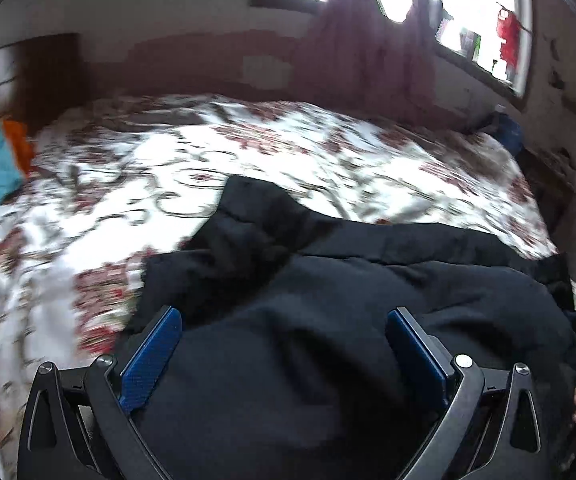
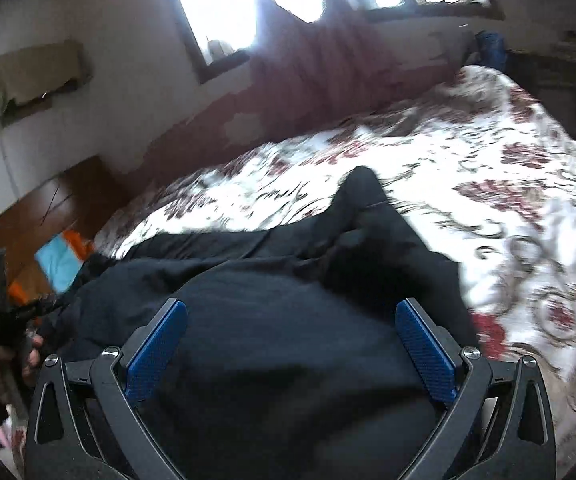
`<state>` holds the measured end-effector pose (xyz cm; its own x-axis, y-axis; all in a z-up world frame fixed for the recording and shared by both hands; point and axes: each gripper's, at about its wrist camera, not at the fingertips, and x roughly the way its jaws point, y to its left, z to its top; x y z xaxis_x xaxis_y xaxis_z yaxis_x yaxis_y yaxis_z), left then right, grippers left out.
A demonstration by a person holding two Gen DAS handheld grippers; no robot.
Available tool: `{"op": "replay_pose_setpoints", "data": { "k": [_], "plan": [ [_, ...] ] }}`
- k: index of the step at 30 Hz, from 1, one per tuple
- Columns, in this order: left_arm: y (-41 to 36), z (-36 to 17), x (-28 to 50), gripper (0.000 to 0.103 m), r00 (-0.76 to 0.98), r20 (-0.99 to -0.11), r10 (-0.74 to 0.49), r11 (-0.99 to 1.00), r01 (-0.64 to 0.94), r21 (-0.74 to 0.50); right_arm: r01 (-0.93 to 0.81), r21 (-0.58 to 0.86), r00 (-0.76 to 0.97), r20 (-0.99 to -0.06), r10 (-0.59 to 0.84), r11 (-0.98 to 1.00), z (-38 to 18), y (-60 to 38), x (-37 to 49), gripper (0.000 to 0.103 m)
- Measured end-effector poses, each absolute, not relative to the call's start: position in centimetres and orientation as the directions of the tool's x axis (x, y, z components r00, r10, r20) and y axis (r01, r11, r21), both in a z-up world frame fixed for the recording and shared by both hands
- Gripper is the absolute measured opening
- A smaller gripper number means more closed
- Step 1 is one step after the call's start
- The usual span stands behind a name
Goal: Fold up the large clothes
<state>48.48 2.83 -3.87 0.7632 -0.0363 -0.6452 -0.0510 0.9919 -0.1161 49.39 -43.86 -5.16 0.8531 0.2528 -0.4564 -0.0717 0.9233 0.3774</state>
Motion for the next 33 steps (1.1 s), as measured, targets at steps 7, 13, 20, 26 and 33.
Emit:
{"op": "replay_pose_setpoints", "data": {
  "k": [7, 13, 20, 26, 33],
  "plan": [
    [4.6, -3.8, 47.1, 0.103, 0.753, -0.646, 0.125, 0.98, -0.196, -0.039, 0.002, 0.416, 0.857, -0.469, 0.212, 0.909, -5.2, -47.2, 48.8, 0.102],
    [8.9, -4.3, 46.9, 0.103, 0.715, -0.691, 0.11, 0.936, -0.309, -0.171, 0.036, 0.433, 0.755, -0.603, 0.259, 0.901, -7.2, -49.2, 50.6, 0.102],
    [11.3, -6.1, 48.0, 0.103, 0.634, -0.77, -0.067, 0.91, -0.278, -0.309, -0.031, 0.575, 0.703, -0.569, 0.426, 0.818, -9.3, -50.8, 51.8, 0.102],
    [12.0, -7.6, 49.2, 0.103, 0.581, -0.79, -0.198, 0.903, -0.205, -0.377, -0.153, 0.576, 0.673, -0.535, 0.512, 0.803, -9.5, -48.9, 52.2, 0.102],
    [11.9, -8.0, 50.4, 0.103, 0.512, -0.798, -0.318, 0.911, -0.068, -0.407, -0.156, 0.637, 0.662, -0.5, 0.558, 0.755, -10.3, -49.6, 52.7, 0.102]
  ]
}}
